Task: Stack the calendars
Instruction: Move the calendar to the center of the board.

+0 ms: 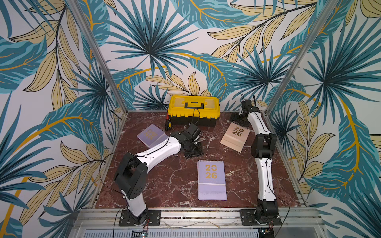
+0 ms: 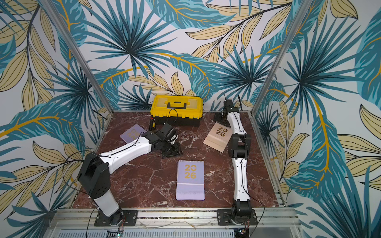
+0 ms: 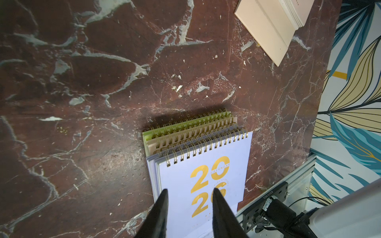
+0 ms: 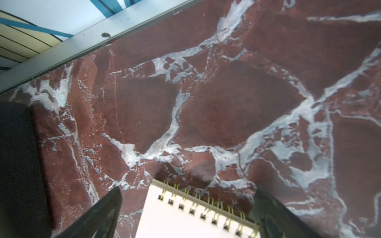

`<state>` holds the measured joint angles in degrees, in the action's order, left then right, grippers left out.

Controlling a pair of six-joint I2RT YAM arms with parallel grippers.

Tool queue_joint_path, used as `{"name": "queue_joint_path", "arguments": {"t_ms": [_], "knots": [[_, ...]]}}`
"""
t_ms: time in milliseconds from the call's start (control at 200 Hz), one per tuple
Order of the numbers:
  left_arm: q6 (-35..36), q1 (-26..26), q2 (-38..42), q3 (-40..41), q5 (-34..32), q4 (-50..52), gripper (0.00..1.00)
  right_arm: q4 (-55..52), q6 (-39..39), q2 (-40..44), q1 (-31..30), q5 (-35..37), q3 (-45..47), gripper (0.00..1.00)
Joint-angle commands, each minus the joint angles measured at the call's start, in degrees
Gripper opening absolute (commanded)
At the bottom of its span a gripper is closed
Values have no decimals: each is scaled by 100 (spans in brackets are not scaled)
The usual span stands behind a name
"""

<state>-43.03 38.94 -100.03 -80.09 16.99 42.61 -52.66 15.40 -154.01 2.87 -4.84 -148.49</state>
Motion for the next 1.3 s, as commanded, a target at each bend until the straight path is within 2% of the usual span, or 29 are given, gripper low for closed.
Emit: {"name": "queue_joint_path", "arguments": {"t_ms": [0,461,726,1016,1156,1297], "knots": [[57,-26,-8,-19,-4,-60,37,-559,-49,-174,20,-162,-116,99],[75,-10,266,184,-99,-65,37,-1179,-1316,500,-369,1219,781,99],[83,-13,477,331,-122,-77,37,-1141,-1887,1304,-513,1733,2105,99],[114,30,414,175,-53,-141,37,-710,-1737,2545,-516,1452,4082,98],[146,78,353,63,-30,-147,37,-620,-1642,2897,-516,1087,4728,98],[159,130,326,20,-35,-147,37,-226,-1422,3304,-525,1214,5134,97]]}}
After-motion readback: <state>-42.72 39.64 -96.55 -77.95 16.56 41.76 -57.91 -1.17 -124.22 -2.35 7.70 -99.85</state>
